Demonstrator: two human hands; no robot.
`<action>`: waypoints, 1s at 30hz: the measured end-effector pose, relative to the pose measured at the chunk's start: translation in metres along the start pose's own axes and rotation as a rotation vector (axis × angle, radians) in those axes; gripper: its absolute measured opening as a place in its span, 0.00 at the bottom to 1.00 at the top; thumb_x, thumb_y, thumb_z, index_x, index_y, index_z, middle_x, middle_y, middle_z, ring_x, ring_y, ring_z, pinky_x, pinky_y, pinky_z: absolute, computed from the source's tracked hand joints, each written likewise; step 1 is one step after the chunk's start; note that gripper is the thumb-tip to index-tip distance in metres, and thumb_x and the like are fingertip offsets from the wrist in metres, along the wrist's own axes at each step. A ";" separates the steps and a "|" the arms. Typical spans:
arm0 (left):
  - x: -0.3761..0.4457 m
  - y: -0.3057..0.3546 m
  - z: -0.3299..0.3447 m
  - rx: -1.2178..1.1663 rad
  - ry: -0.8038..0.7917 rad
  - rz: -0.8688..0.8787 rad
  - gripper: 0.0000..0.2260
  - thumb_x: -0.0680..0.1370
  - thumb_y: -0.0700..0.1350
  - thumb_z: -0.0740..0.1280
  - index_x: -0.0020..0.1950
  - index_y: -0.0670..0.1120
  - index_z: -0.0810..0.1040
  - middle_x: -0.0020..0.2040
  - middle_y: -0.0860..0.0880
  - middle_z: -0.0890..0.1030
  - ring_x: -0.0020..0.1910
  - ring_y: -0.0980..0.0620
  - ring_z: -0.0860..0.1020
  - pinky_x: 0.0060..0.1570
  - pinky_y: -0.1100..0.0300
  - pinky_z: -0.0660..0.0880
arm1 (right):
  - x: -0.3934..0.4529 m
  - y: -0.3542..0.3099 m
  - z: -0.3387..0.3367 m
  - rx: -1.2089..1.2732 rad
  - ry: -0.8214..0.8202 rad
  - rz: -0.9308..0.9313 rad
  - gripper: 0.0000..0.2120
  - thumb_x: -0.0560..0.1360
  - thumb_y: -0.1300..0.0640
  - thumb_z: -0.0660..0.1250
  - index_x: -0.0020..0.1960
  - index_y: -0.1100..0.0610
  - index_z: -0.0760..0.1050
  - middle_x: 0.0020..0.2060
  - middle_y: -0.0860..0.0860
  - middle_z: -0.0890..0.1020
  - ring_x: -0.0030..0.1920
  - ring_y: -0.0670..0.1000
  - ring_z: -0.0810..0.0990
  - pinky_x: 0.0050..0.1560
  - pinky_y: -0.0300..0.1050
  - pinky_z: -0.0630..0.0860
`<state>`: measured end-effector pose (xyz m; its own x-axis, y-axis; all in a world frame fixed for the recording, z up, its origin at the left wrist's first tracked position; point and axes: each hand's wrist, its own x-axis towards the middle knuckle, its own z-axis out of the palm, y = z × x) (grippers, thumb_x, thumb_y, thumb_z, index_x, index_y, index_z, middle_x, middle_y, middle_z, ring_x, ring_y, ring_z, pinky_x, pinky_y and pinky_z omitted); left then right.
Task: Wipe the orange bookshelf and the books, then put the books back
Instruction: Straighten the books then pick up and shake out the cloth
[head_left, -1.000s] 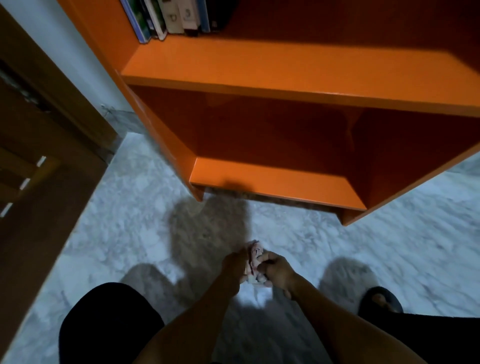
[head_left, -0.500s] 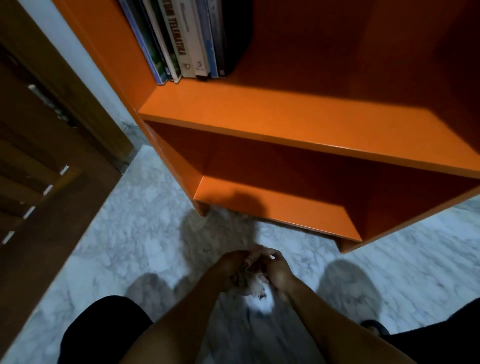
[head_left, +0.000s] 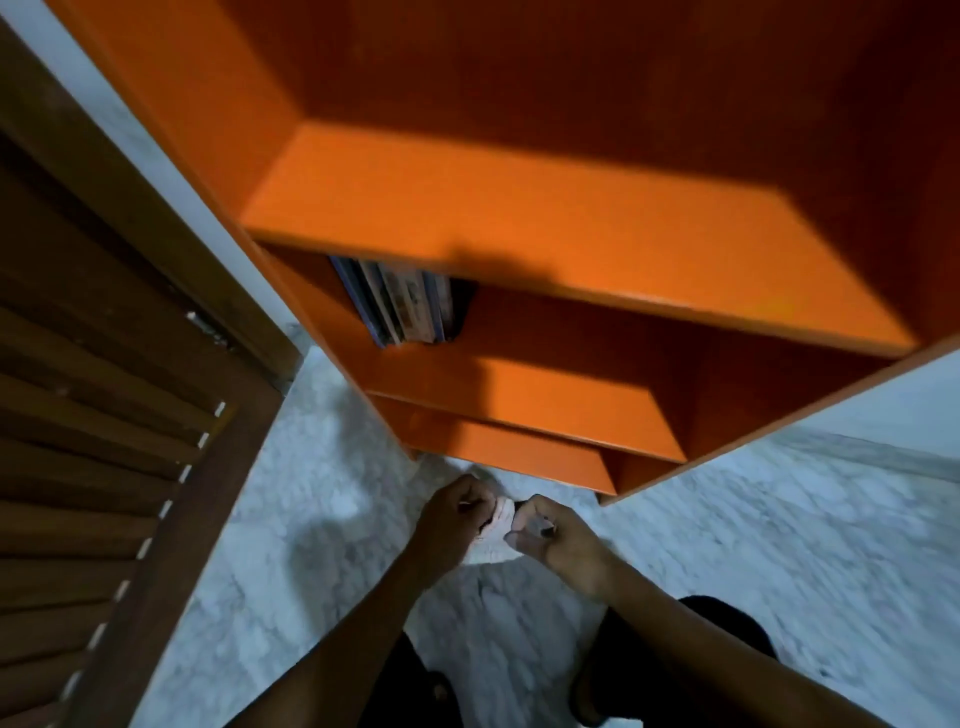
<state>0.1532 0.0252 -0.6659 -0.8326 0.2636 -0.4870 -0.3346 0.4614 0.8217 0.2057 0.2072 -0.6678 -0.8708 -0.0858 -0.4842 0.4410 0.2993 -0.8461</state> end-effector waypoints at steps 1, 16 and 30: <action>-0.016 0.025 -0.008 0.030 -0.007 0.054 0.09 0.75 0.39 0.67 0.36 0.49 0.74 0.31 0.55 0.76 0.33 0.56 0.73 0.38 0.61 0.69 | -0.017 -0.023 -0.007 0.013 0.005 -0.032 0.09 0.74 0.63 0.73 0.44 0.54 0.74 0.39 0.49 0.74 0.40 0.44 0.73 0.43 0.38 0.72; -0.162 0.271 -0.103 0.551 -0.183 0.747 0.03 0.78 0.48 0.63 0.47 0.50 0.73 0.47 0.54 0.80 0.50 0.52 0.77 0.53 0.51 0.73 | -0.218 -0.246 -0.072 -0.291 0.330 -0.373 0.12 0.74 0.52 0.70 0.41 0.56 0.68 0.33 0.43 0.72 0.38 0.43 0.74 0.43 0.44 0.71; -0.245 0.506 -0.029 0.555 -0.295 1.270 0.07 0.81 0.41 0.63 0.53 0.53 0.70 0.37 0.58 0.75 0.36 0.61 0.73 0.38 0.58 0.70 | -0.381 -0.361 -0.223 -0.229 0.639 -0.426 0.06 0.79 0.53 0.69 0.47 0.54 0.82 0.42 0.49 0.84 0.43 0.45 0.81 0.48 0.46 0.76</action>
<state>0.1751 0.1693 -0.1227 -0.2875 0.8773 0.3843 0.8322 0.0302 0.5537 0.3303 0.3435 -0.1282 -0.9410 0.3035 0.1498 0.0477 0.5570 -0.8292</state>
